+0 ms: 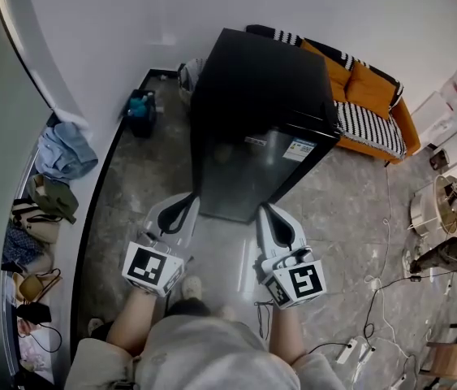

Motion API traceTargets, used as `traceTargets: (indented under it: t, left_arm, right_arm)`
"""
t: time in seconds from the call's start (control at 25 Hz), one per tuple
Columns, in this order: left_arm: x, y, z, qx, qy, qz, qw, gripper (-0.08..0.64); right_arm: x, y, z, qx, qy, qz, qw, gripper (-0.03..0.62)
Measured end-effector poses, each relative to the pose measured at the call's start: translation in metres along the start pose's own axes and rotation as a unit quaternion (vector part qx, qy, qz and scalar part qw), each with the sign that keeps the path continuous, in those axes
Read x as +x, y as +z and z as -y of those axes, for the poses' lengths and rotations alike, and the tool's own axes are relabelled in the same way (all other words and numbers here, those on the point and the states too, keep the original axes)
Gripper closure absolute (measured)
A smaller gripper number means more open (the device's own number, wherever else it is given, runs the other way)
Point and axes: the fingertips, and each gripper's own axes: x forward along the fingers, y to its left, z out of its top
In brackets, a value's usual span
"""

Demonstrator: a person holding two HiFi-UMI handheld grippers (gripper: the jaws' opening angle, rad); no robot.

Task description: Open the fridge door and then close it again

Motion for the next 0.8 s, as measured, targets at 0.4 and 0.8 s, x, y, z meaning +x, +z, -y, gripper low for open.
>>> traceTargets:
  t: [0.4, 0.8]
  left_arm:
    - [0.027, -0.029, -0.046, -0.009, -0.017, -0.023, 0.9995, 0.558]
    - [0.051, -0.066, -0.075, -0.021, -0.03, -0.055, 0.9978, 0.558]
  right_arm:
    - [0.05, -0.023, 0.006, 0.007, -0.012, -0.018, 1.0, 0.592]
    - [0.083, -0.054, 0.018, 0.021, -0.026, -0.04, 0.999, 0.592]
